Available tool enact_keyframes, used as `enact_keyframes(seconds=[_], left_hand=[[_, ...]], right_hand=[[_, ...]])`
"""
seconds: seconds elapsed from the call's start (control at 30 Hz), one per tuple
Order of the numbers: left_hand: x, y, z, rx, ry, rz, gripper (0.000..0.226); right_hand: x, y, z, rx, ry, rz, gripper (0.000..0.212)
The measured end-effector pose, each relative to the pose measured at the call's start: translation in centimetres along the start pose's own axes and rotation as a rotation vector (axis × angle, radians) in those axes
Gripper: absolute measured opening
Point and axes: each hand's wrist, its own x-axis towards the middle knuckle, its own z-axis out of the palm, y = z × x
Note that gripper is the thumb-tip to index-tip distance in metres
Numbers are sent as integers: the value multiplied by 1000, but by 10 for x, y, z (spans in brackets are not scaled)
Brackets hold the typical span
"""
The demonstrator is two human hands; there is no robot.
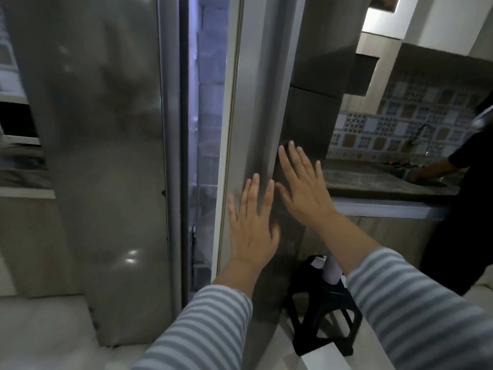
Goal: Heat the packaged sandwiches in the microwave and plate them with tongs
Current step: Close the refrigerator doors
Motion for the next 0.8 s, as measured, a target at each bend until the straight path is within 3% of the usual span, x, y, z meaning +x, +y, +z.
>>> enact_keyframes(seconds=[0.37,0.53,0.8], left_hand=[[41,-58,46,212,31,-265,102],[57,-72,74,130,-2,-393,106],[97,-116,116,155,39,-459,103]], right_hand=[[83,8,71,30,162,-257,65],[105,16,115,36,184,-284,70],[149,15,168,-89,240,-374,85]])
